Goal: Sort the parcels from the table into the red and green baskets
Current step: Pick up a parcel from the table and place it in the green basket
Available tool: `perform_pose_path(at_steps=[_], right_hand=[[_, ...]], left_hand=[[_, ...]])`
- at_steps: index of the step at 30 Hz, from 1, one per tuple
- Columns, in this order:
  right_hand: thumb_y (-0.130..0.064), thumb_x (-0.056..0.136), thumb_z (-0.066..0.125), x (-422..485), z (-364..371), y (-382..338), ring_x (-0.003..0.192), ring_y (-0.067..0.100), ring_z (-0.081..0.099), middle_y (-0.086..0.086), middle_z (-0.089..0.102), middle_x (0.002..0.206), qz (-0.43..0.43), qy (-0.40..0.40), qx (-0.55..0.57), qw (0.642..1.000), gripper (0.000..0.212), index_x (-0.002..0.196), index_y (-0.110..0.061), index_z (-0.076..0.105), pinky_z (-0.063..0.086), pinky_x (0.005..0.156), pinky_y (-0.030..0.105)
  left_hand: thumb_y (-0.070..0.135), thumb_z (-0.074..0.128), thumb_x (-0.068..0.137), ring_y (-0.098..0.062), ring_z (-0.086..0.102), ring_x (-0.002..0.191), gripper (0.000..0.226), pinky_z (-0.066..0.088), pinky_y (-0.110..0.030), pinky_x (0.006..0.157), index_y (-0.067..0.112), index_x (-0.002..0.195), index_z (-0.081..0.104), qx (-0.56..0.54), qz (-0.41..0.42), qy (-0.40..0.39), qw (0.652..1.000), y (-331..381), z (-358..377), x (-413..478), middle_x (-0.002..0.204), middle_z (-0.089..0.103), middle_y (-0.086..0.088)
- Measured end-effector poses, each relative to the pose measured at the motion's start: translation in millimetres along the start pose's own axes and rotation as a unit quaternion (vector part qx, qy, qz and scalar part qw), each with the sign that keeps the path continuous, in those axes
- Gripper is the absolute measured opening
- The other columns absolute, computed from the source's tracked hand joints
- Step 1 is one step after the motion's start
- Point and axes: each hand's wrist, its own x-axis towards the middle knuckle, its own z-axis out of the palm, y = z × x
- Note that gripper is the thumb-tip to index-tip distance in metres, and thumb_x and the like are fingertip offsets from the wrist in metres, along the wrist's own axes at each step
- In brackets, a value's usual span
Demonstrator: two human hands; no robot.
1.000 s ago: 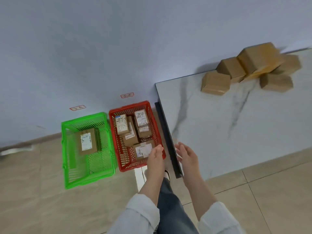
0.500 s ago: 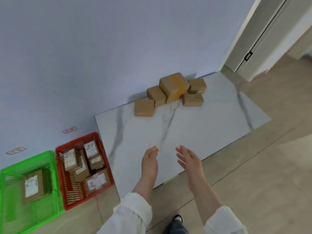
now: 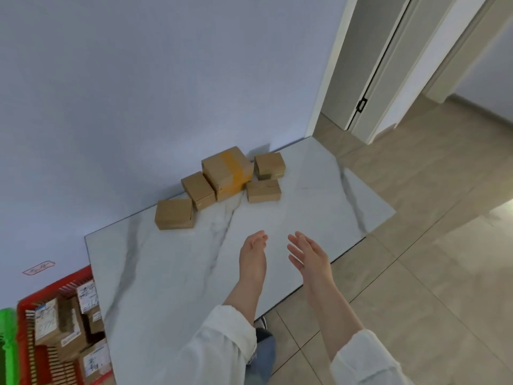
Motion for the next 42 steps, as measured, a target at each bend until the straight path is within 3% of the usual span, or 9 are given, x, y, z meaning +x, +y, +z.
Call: perform_pose_path(at_steps=[5, 14, 20, 23, 26, 30, 36, 42], right_hand=[[-0.024, 0.096, 0.051, 70.7, 1.1, -40.1, 0.107, 0.019, 0.060, -0.002, 0.066, 0.106, -0.001, 0.009, -0.023, 1.000, 0.028, 0.120, -0.011, 0.058, 0.047, 0.090, 0.030], [-0.024, 0.096, 0.051, 172.6, 12.5, -93.4, 0.111, 0.022, 0.059, 0.004, 0.063, 0.116, 0.029, 0.004, -0.058, 0.998, 0.031, 0.123, -0.009, 0.055, 0.046, 0.094, 0.032], [-0.024, 0.096, 0.051, 250.2, 25.6, -113.2, 0.109, 0.023, 0.058, 0.005, 0.061, 0.115, 0.052, -0.019, -0.100, 0.993, 0.031, 0.123, -0.009, 0.051, 0.046, 0.092, 0.032], [-0.025, 0.096, 0.051, 297.9, 31.6, -121.6, 0.109, 0.023, 0.058, 0.005, 0.060, 0.116, 0.068, -0.040, -0.128, 0.989, 0.037, 0.129, -0.007, 0.048, 0.046, 0.093, 0.033], [-0.026, 0.095, 0.051, 349.0, 36.6, -124.5, 0.110, 0.022, 0.056, 0.005, 0.058, 0.120, 0.087, -0.081, -0.172, 0.978, 0.044, 0.134, -0.007, 0.044, 0.046, 0.095, 0.034], [-0.031, 0.095, 0.052, 411.8, 41.3, -111.9, 0.115, 0.021, 0.053, 0.007, 0.052, 0.134, 0.117, -0.113, -0.241, 0.957, 0.052, 0.140, -0.008, 0.039, 0.044, 0.101, 0.037], [-0.037, 0.091, 0.056, 481.0, 47.9, -64.9, 0.105, 0.019, 0.048, 0.004, 0.042, 0.145, 0.171, -0.119, -0.296, 0.932, 0.061, 0.143, -0.012, 0.036, 0.039, 0.107, 0.042], [-0.040, 0.088, 0.060, 545.0, 59.5, 4.5, 0.129, 0.023, 0.045, 0.004, 0.045, 0.143, 0.178, -0.126, -0.317, 0.923, 0.065, 0.142, -0.010, 0.038, 0.034, 0.111, 0.041]], left_hand=[[0.018, 0.033, 0.100, -0.019, 0.051, 0.120, 0.033, 0.034, -0.029, 0.102, 0.013, 0.126, 0.052, -0.006, -0.015, 0.019, 1.000, 23.0, 46.6, 60.8, 0.128, 0.057, -0.005], [0.021, 0.032, 0.101, -0.021, 0.049, 0.124, 0.034, 0.033, -0.029, 0.101, 0.011, 0.129, 0.049, -0.011, -0.043, 0.062, 0.997, 65.8, 85.4, 153.3, 0.133, 0.054, -0.006], [0.026, 0.038, 0.100, -0.019, 0.050, 0.118, 0.016, 0.035, -0.032, 0.103, 0.020, 0.111, 0.048, -0.024, -0.064, 0.108, 0.992, 70.0, 90.9, 216.9, 0.128, 0.055, -0.006], [0.028, 0.037, 0.100, -0.022, 0.048, 0.122, 0.019, 0.034, -0.037, 0.108, 0.020, 0.113, 0.048, -0.026, -0.077, 0.141, 0.987, 69.3, 95.5, 252.1, 0.130, 0.054, -0.006], [0.027, 0.039, 0.099, -0.020, 0.049, 0.117, 0.030, 0.035, -0.034, 0.104, 0.014, 0.124, 0.048, -0.021, -0.089, 0.185, 0.978, 64.1, 103.1, 287.1, 0.130, 0.053, -0.007], [0.024, 0.040, 0.099, -0.023, 0.044, 0.126, 0.042, 0.032, -0.032, 0.102, 0.011, 0.138, 0.039, 0.009, -0.129, 0.225, 0.966, 43.6, 114.3, 326.0, 0.138, 0.046, -0.008], [0.030, 0.044, 0.098, -0.025, 0.033, 0.138, 0.053, 0.028, -0.035, 0.110, 0.015, 0.146, 0.028, 0.036, -0.170, 0.260, 0.950, -4.6, 113.2, 386.1, 0.151, 0.033, -0.007], [0.031, 0.048, 0.096, -0.026, 0.034, 0.138, 0.057, 0.030, -0.035, 0.110, 0.013, 0.147, 0.027, 0.046, -0.152, 0.291, 0.943, -54.4, 98.8, 454.5, 0.151, 0.034, -0.008]])
